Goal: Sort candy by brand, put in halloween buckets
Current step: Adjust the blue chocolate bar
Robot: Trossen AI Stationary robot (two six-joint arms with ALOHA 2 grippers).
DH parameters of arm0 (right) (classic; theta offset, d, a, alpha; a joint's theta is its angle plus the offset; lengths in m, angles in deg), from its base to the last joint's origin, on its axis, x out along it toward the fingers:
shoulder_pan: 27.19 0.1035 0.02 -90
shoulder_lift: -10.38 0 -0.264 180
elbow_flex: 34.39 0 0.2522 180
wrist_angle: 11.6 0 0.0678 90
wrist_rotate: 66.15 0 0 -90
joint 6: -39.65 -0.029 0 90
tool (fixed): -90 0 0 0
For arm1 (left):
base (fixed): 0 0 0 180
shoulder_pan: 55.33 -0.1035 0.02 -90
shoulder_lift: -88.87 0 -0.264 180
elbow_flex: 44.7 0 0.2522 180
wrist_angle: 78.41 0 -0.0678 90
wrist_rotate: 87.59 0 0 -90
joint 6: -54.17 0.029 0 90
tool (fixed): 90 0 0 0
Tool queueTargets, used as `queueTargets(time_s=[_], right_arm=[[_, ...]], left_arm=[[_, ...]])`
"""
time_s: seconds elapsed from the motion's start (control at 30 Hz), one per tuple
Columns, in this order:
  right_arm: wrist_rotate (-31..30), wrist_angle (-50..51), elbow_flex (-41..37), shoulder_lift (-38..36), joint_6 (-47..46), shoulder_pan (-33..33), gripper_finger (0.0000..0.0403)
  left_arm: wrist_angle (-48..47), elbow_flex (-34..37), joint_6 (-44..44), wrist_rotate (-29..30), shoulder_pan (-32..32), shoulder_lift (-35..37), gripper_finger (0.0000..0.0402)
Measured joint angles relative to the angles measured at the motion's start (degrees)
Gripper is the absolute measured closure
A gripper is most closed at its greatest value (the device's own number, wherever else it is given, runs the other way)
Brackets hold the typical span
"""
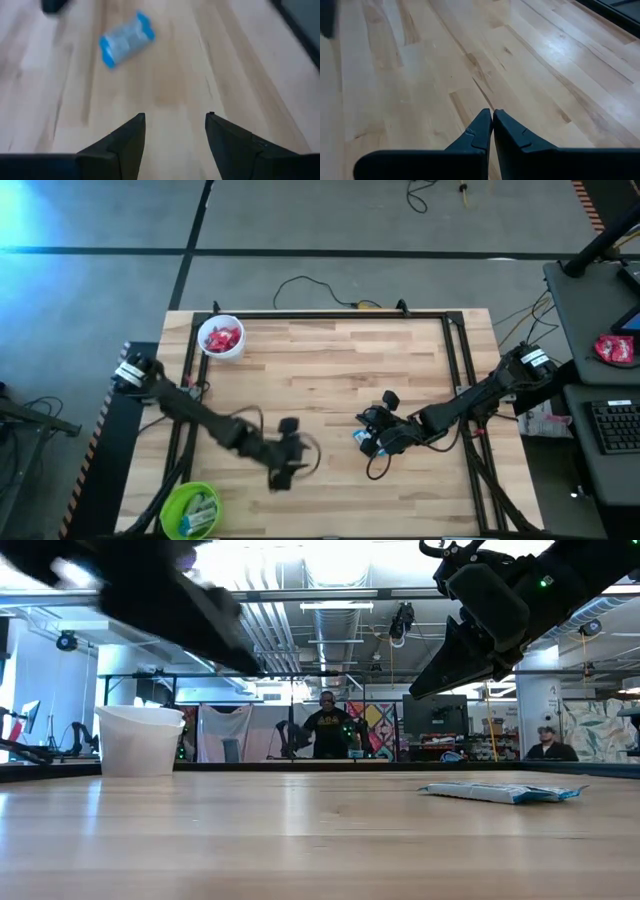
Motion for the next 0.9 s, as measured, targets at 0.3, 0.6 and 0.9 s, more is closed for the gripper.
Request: queueTargets(time_s=[0.3,0.6,0.9], right_arm=[[0.01,0.00,0.00,0.00,0.00,0.00,0.0390],[0.02,-0.02,0.00,0.00,0.00,0.00,0.0390],[0.02,-0.02,0.00,0.00,0.00,0.00,0.0390]], left_arm=[[45.63,6.86,7.17,-3.11,-9.82,-16.67,0.0196],[53.26,-6.11,9.62,0.80,-10.49,-32.86,0.0182],[50.68,-15.20,7.32,1.38,-12.81,-38.78,0.0182]])
